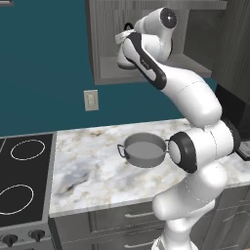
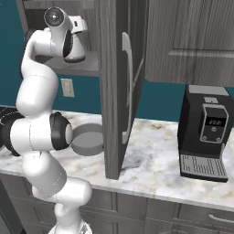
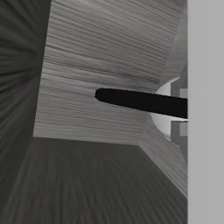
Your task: Pick the kettle from the cabinet and place it on a stove burner. Then pick the pot from the counter and place it on another stove burner. Finally, turn both burners on.
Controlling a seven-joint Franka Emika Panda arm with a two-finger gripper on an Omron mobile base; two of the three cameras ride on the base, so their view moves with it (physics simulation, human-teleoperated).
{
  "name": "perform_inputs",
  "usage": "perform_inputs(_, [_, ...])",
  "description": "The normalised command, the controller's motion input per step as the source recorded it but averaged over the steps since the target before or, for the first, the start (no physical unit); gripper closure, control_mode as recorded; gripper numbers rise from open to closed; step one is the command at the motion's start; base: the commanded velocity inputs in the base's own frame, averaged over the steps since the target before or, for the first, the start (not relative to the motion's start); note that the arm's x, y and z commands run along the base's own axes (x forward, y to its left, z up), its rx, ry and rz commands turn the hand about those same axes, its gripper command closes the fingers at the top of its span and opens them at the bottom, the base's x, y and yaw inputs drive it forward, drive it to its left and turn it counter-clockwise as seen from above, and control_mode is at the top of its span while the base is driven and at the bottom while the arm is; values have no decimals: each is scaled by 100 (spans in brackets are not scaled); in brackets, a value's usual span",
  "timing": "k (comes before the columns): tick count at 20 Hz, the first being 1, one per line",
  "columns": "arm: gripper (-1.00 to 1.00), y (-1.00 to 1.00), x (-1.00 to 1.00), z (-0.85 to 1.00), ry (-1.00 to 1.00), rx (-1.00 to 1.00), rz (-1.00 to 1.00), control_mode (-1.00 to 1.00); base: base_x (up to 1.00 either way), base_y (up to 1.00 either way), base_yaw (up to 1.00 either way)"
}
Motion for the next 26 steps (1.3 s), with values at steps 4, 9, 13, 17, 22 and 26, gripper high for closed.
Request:
perform_inputs(4, [100,0,-11,0,0,0,0,-100,0,0,0])
perform_inputs(9, [100,0,-42,0,-1,0,0,-100,0,0,0])
perform_inputs(13, [100,0,-51,0,-3,0,0,-100,0,0,0])
perform_inputs(17, [100,0,-55,0,-4,0,0,-100,0,0,0])
perform_inputs(22, [100,0,-54,0,0,0,1,-100,0,0,0])
perform_inputs(26, [100,0,-56,0,0,0,3,-100,0,0,0])
